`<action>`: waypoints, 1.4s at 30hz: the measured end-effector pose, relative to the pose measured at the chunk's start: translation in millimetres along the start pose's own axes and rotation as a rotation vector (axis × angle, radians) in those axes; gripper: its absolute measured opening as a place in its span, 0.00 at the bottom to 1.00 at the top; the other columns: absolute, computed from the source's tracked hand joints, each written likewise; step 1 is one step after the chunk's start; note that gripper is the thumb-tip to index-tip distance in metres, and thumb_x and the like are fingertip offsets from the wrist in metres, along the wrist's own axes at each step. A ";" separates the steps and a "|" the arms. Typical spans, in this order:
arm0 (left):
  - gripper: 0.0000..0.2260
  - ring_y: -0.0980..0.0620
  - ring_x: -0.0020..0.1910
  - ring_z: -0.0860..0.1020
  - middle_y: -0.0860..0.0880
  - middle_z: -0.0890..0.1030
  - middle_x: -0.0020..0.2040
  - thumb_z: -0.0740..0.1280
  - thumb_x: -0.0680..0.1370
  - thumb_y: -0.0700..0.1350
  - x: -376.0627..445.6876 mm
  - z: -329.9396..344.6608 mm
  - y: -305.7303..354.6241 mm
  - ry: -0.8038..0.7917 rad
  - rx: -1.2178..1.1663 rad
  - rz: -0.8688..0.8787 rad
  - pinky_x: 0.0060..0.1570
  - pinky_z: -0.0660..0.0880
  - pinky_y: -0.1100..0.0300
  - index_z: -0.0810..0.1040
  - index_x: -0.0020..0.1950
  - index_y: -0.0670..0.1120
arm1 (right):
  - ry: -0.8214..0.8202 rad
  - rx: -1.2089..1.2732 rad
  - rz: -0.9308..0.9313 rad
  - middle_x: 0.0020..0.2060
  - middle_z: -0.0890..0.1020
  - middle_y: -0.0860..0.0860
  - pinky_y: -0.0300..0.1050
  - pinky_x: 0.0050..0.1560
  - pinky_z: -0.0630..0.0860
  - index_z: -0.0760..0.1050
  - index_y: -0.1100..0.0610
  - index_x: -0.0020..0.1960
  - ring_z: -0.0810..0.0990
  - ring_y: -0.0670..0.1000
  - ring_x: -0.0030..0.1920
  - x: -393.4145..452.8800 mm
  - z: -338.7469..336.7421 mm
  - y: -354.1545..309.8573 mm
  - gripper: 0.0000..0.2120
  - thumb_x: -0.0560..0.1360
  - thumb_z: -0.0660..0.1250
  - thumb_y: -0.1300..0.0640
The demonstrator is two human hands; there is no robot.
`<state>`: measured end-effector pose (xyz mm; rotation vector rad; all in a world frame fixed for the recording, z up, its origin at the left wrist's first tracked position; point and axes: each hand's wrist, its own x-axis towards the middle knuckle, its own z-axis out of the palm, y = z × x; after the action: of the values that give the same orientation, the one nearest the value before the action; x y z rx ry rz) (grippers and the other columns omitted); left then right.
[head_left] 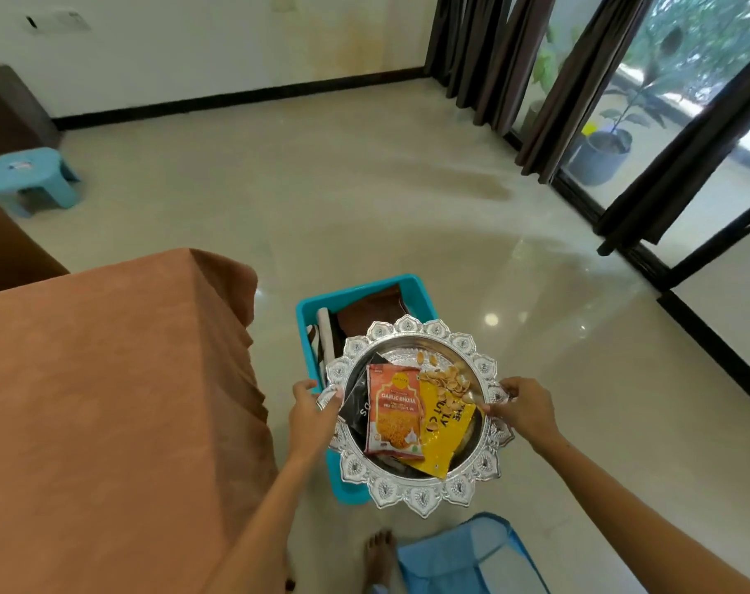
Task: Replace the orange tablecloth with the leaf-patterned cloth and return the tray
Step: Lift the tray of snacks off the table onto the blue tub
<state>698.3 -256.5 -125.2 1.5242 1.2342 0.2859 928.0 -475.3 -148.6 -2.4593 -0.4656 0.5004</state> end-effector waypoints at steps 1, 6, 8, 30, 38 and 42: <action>0.17 0.53 0.40 0.78 0.43 0.79 0.52 0.65 0.78 0.44 7.4 5.8 -3.7 -0.005 0.006 -0.023 0.37 0.73 0.64 0.64 0.64 0.42 | -0.005 -0.008 0.000 0.31 0.80 0.60 0.45 0.32 0.61 0.77 0.64 0.34 0.76 0.59 0.33 8.7 5.2 1.0 0.20 0.57 0.82 0.50; 0.15 0.57 0.40 0.76 0.55 0.74 0.48 0.64 0.79 0.42 38.7 29.3 -26.7 -0.055 0.027 -0.085 0.37 0.72 0.69 0.64 0.64 0.46 | -0.080 -0.033 0.015 0.40 0.82 0.56 0.48 0.41 0.71 0.81 0.61 0.45 0.79 0.56 0.43 39.2 33.9 4.6 0.17 0.60 0.80 0.55; 0.19 0.50 0.48 0.78 0.50 0.76 0.55 0.65 0.78 0.43 45.5 35.4 -34.3 -0.062 0.017 -0.135 0.50 0.75 0.57 0.64 0.68 0.44 | -0.096 -0.043 0.049 0.45 0.82 0.57 0.47 0.45 0.71 0.81 0.63 0.50 0.79 0.58 0.47 45.7 44.3 9.2 0.20 0.62 0.80 0.57; 0.18 0.43 0.64 0.67 0.39 0.67 0.64 0.65 0.78 0.40 51.6 76.6 -68.9 -0.119 0.281 -0.092 0.66 0.63 0.50 0.68 0.67 0.42 | -0.152 -0.127 0.154 0.54 0.81 0.58 0.48 0.50 0.73 0.75 0.60 0.61 0.78 0.58 0.54 52.7 74.5 33.6 0.22 0.68 0.74 0.58; 0.21 0.44 0.62 0.70 0.43 0.73 0.62 0.65 0.76 0.41 42.8 65.1 -78.7 -0.116 0.428 0.104 0.64 0.67 0.49 0.66 0.68 0.41 | -0.090 -0.455 0.030 0.62 0.73 0.56 0.49 0.48 0.74 0.70 0.59 0.64 0.70 0.55 0.61 30.7 72.2 9.5 0.16 0.78 0.61 0.57; 0.20 0.41 0.64 0.69 0.40 0.73 0.63 0.63 0.77 0.44 20.7 45.1 -78.8 -0.089 0.461 0.190 0.64 0.67 0.45 0.67 0.67 0.39 | -0.090 -0.397 -0.114 0.64 0.72 0.54 0.50 0.50 0.75 0.68 0.57 0.66 0.70 0.54 0.63 -1.1 73.3 -27.5 0.18 0.77 0.61 0.59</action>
<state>697.5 -277.4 -215.9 2.0335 1.1342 0.0532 888.4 -420.2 -187.6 -2.7717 -0.8035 0.5121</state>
